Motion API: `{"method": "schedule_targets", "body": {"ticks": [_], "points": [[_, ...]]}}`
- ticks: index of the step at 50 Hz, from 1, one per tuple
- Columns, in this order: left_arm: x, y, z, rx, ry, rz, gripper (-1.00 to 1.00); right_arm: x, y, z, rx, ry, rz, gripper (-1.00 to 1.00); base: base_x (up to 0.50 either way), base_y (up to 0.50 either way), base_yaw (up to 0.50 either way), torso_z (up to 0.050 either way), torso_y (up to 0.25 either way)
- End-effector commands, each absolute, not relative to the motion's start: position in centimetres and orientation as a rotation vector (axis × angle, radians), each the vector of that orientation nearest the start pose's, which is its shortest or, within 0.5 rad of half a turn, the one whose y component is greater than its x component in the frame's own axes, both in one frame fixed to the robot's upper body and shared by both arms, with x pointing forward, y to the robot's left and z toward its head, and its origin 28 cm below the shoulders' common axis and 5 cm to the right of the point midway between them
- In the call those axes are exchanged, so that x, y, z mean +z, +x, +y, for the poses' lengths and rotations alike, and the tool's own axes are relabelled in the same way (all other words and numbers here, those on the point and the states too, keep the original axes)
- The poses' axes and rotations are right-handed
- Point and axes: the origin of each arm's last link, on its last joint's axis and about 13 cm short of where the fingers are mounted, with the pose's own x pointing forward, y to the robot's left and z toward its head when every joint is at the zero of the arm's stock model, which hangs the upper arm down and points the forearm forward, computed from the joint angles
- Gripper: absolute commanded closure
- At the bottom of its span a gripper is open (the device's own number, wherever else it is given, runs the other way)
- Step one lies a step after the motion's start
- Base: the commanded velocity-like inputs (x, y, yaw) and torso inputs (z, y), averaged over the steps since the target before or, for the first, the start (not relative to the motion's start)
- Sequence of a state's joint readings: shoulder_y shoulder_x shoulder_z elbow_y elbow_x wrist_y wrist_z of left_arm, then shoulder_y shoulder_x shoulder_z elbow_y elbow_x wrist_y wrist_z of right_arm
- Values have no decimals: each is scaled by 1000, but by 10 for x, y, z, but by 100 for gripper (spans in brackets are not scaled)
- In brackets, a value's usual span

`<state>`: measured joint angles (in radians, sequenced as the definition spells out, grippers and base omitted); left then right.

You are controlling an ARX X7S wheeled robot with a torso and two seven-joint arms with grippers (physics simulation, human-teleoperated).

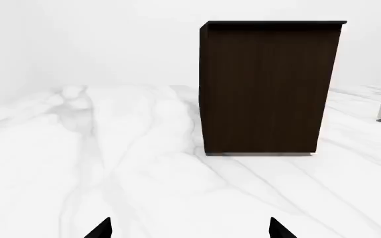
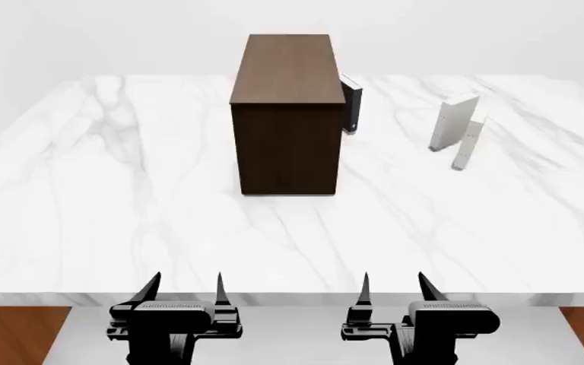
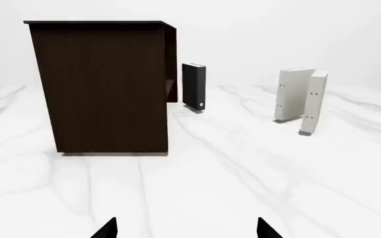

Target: Pick up the book on the right and place it under the cabinet shelf.

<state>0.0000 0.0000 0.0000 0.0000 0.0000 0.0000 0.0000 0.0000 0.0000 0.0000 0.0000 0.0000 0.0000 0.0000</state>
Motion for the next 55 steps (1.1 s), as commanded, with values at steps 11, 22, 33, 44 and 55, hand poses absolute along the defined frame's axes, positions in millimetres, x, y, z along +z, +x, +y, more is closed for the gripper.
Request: {"method": "schedule_targets", "body": {"ticks": [11, 22, 33, 44, 55], "points": [[12, 213, 207, 68, 80, -18, -100, 18, 213, -93, 29, 8, 1, -100, 0, 0, 0, 0, 0], [64, 230, 210, 6, 109, -142, -100, 63, 221, -95, 30, 12, -97, -100, 0, 0, 0, 45, 0], [146, 252, 221, 44, 118, -339, -100, 136, 229, -105, 18, 36, -258, -100, 0, 0, 0, 50, 0], [201, 241, 228, 68, 172, -521, -100, 183, 220, -110, 31, 49, -382, -100, 0, 0, 0, 50, 0], [207, 225, 228, 34, 210, -555, -100, 188, 200, -111, 44, 19, -436, -100, 0, 0, 0, 50, 0]]}}
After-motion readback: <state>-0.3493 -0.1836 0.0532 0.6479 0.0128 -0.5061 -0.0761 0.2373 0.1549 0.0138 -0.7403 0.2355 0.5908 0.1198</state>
